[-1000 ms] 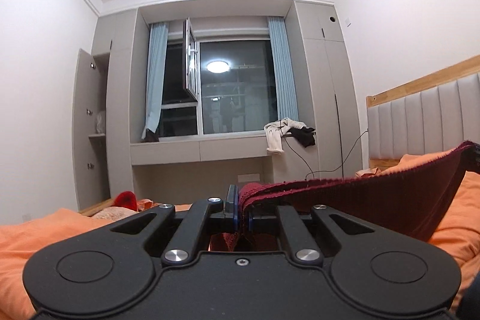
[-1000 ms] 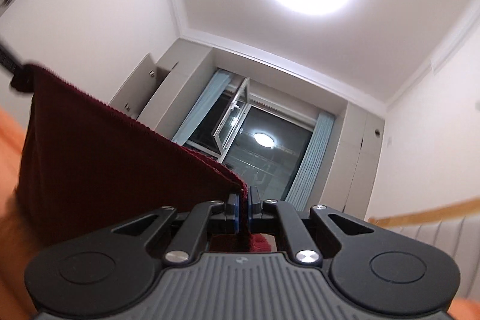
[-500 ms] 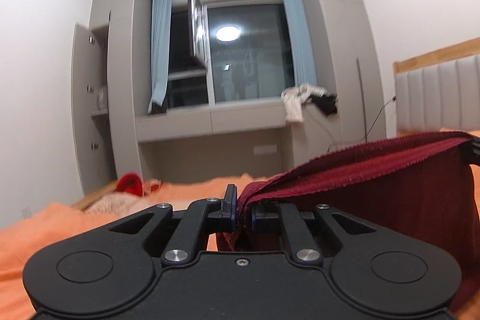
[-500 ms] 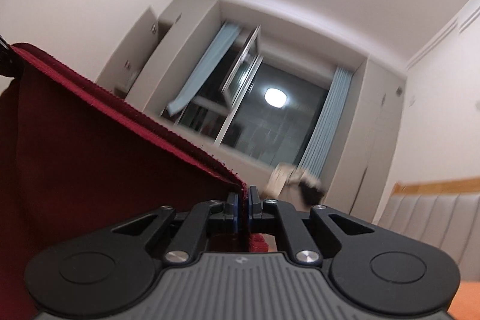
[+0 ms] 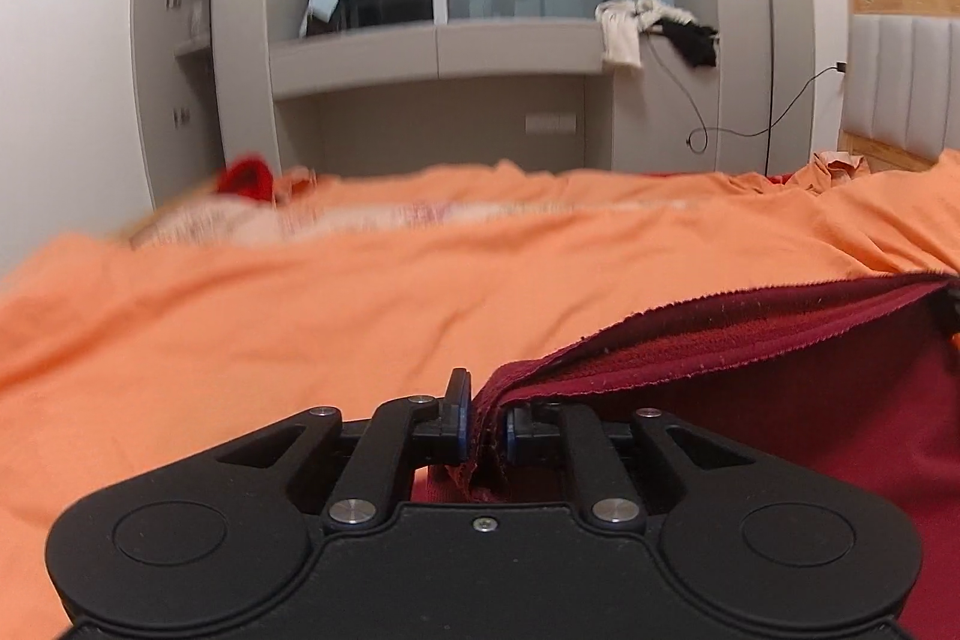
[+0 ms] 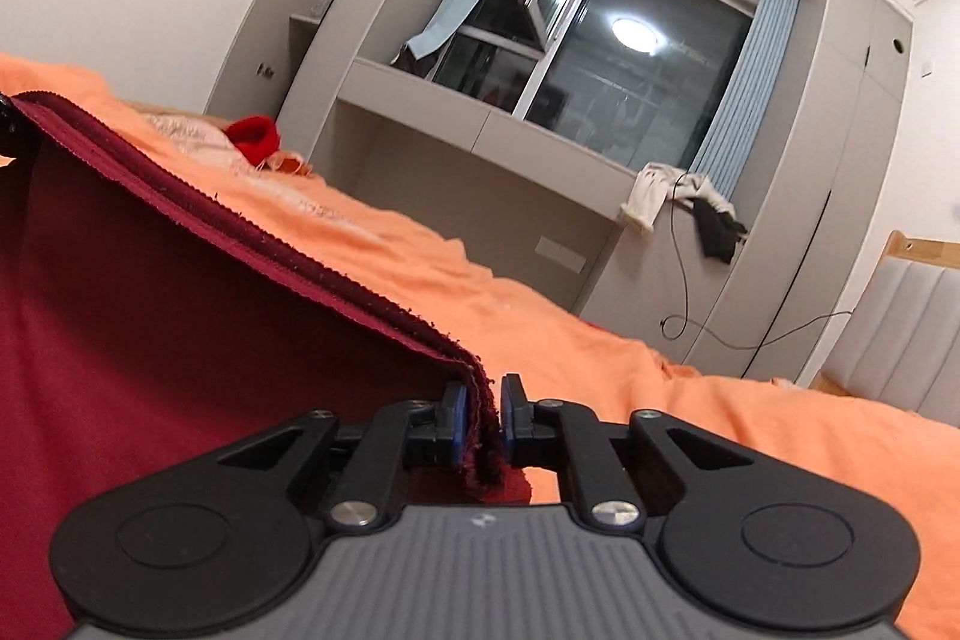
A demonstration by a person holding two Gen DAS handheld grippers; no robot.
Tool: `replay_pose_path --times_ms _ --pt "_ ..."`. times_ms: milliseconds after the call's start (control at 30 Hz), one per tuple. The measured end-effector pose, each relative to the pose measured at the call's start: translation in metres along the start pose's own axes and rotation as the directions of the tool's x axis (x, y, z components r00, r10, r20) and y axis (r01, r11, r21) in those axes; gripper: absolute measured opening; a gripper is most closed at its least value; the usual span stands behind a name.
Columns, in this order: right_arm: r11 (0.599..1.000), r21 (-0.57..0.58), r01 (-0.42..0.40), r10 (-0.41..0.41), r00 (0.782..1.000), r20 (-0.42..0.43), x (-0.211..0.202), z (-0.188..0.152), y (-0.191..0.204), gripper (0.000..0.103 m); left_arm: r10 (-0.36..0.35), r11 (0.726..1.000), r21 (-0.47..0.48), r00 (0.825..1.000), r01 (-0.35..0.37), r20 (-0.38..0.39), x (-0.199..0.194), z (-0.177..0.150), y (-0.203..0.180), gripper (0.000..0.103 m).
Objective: Fold small clothes
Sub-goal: 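Lift the hem with both grippers and fold it over toward the collar, then open both grippers to release the folded hem onto the shirt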
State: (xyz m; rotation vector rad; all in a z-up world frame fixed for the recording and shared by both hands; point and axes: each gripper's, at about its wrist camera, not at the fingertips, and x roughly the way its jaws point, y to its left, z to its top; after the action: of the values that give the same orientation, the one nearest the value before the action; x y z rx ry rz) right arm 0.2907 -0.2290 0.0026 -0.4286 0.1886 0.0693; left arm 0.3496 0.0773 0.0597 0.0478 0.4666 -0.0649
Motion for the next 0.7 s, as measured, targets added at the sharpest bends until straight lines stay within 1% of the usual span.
replay_pose_path --times_ms 33,100,133,167,200,233,267,300,333,367,400,467,567,633,700 --pt "1.000 0.002 -0.001 0.001 1.000 -0.009 0.001 -0.002 0.001 0.016 -0.006 1.000 -0.020 1.000 0.006 -0.014 0.002 -0.004 0.005 0.019" --pt "1.000 0.014 -0.005 0.005 1.000 -0.025 0.004 -0.004 0.002 0.024 -0.007 0.999 -0.044 1.000 0.006 -0.028 0.006 -0.007 0.012 0.023" --pt "1.000 0.020 -0.009 0.010 0.999 -0.037 0.004 -0.006 0.002 0.027 -0.007 0.999 -0.050 1.000 0.005 -0.028 0.005 -0.009 0.013 0.031" --pt "1.000 0.023 -0.013 0.014 0.999 -0.046 0.009 0.000 -0.003 0.034 -0.010 0.998 -0.057 1.000 0.008 -0.025 0.004 -0.010 0.015 0.044" --pt "1.000 0.028 -0.014 0.016 0.999 -0.052 0.009 -0.001 -0.004 0.042 -0.012 0.998 -0.064 1.000 0.011 -0.018 0.001 -0.011 0.015 0.056" --pt "0.999 0.033 -0.015 0.017 0.998 -0.056 0.006 -0.002 -0.004 0.046 -0.016 0.997 -0.071 1.000 0.016 -0.008 -0.003 -0.013 0.016 0.061" --pt "0.999 0.039 -0.017 0.019 0.998 -0.057 0.006 -0.002 -0.005 0.053 -0.019 0.997 -0.074 1.000 0.019 0.000 -0.008 -0.013 0.014 0.068" --pt "0.999 0.048 -0.021 0.024 0.998 -0.061 0.008 -0.001 -0.008 0.060 -0.020 0.997 -0.076 1.000 0.021 0.003 -0.011 -0.016 0.015 0.069" --pt "0.998 0.059 -0.025 0.029 0.997 -0.067 0.006 0.000 -0.010 0.063 -0.021 0.997 -0.073 1.000 0.021 0.000 -0.013 -0.016 0.014 0.070" --pt "0.997 0.071 -0.033 0.038 0.997 -0.074 0.006 0.001 -0.014 0.070 -0.023 0.997 -0.070 1.000 0.022 -0.006 -0.015 -0.018 0.014 0.071" --pt "0.995 0.086 -0.045 0.052 0.995 -0.083 0.004 0.000 -0.016 0.073 -0.023 0.997 -0.072 1.000 0.022 -0.013 -0.016 -0.021 0.014 0.074" --pt "0.989 0.126 -0.078 0.093 0.989 -0.112 -0.002 -0.004 -0.022 0.075 -0.025 0.997 -0.077 0.999 0.022 -0.033 -0.017 -0.027 0.013 0.075" --pt "0.972 0.196 -0.127 0.159 0.975 -0.155 -0.006 -0.013 -0.030 0.083 -0.014 0.998 -0.062 0.998 0.011 -0.062 -0.018 -0.037 0.012 0.079" --pt "0.963 0.231 -0.141 0.183 0.968 -0.170 -0.009 -0.017 -0.036 0.084 0.000 0.999 -0.035 0.997 -0.003 -0.077 -0.017 -0.043 0.008 0.081" --pt "0.955 0.263 -0.136 0.190 0.962 -0.195 -0.011 -0.023 -0.043 0.086 0.012 1.000 -0.009 0.996 -0.012 -0.093 -0.016 -0.050 0.006 0.081"
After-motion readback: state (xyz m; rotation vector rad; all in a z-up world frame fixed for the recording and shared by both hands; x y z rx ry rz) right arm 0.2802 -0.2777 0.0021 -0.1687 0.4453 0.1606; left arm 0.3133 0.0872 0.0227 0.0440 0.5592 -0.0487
